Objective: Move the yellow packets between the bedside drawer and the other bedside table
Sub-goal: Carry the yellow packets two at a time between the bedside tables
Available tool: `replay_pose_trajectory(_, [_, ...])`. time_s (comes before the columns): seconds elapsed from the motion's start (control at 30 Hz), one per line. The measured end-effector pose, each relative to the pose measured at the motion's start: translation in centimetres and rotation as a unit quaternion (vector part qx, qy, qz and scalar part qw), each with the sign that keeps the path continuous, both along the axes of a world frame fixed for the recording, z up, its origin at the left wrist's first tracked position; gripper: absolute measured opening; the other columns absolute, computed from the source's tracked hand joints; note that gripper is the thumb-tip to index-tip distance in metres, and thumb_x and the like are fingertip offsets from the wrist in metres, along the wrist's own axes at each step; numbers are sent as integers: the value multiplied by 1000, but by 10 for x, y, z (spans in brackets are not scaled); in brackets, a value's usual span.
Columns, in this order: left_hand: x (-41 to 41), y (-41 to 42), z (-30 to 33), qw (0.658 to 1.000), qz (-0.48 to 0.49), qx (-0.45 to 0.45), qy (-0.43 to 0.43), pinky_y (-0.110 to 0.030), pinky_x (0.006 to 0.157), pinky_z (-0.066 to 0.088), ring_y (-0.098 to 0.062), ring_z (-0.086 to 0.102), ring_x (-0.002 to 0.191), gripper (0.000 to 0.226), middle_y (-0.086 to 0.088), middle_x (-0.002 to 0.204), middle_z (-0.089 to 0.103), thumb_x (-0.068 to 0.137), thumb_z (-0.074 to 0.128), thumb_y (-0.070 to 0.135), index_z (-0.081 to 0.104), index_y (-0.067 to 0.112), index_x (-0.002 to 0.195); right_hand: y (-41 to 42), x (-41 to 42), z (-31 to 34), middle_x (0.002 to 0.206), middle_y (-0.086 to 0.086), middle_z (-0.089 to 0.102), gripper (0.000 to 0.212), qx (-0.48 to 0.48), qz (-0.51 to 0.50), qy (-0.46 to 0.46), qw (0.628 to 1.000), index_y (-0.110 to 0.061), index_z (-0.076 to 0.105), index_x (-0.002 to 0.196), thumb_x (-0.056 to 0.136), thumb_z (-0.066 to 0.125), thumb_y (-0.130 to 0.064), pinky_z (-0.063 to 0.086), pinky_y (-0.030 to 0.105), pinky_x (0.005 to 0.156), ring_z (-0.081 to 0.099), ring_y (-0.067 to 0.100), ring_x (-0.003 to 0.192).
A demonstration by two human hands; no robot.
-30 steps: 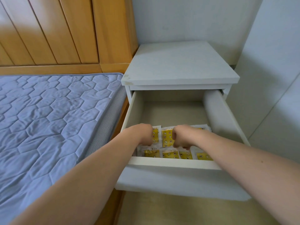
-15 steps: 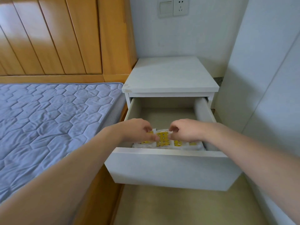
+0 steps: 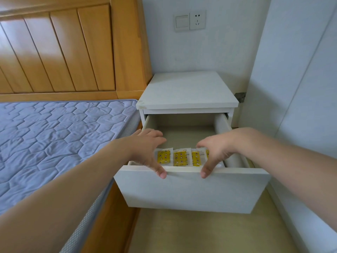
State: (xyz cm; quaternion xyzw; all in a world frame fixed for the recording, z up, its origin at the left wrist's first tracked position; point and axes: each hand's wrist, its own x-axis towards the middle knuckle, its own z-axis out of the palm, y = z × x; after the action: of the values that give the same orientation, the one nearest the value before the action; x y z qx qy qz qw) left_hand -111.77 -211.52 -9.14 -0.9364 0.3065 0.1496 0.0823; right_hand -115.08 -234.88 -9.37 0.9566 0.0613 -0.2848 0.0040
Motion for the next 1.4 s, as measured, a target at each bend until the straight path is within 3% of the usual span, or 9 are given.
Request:
replay_pose_trajectory(0.13, [16,3,-12,1000,-4,-21,-19,-54,119,-9,-19,-29,146,135,14,162,-17,53,65,86,-9,38,154,0,3,5,164,-5,1,137,-65,30,-56,996,-25,-3,156,54,71,-80,11,48,121,3,21,150])
replay_pose_trajectory(0.23, [22,0,-14,998,7,-44,-34,-57,118,-13,-21,-35,143,137,10,160,-25,54,68,84,-18,39,151,-2,8,4,163,-2,-9,142,-84,52,-112,989,-25,-12,155,53,68,-83,-7,51,120,-12,22,150])
replay_pose_trajectory(0.33, [31,-4,-14,996,24,-51,-71,-55,114,-18,-25,-37,141,143,6,159,-29,52,69,84,-25,36,150,-4,14,1,162,0,-17,147,-83,54,-172,980,-25,-20,152,52,70,-82,-13,52,117,-20,22,148])
replay_pose_trajectory(0.63, [63,-17,-14,990,82,-81,-82,-61,118,-7,-30,-32,144,148,3,160,-27,51,75,78,-24,31,151,-19,35,-8,159,4,-28,149,-61,52,-296,952,-21,-31,147,54,67,-83,-9,54,118,-27,26,145])
replay_pose_trajectory(0.83, [87,-27,-18,986,103,-76,-107,-61,116,-12,-32,-34,143,143,0,159,-30,55,72,79,-25,33,150,-27,53,-11,156,5,-34,147,-52,34,-318,946,-20,-31,147,57,67,-81,-8,53,119,-30,27,144])
replay_pose_trajectory(1.07, [117,-35,-23,983,107,-102,-104,-59,114,-17,-31,-37,141,141,0,158,-33,60,73,75,-27,33,150,-38,74,-17,158,6,-29,138,-48,55,-376,924,-17,-22,151,63,62,-81,-5,50,120,-24,26,146])
replay_pose_trajectory(1.4, [155,-41,-37,975,81,-161,-127,-48,116,-13,-23,-27,146,130,5,161,-24,70,71,69,-21,28,153,-52,115,-26,162,8,-17,136,-36,17,-394,918,-15,-15,153,63,59,-84,-4,50,121,-14,25,149])
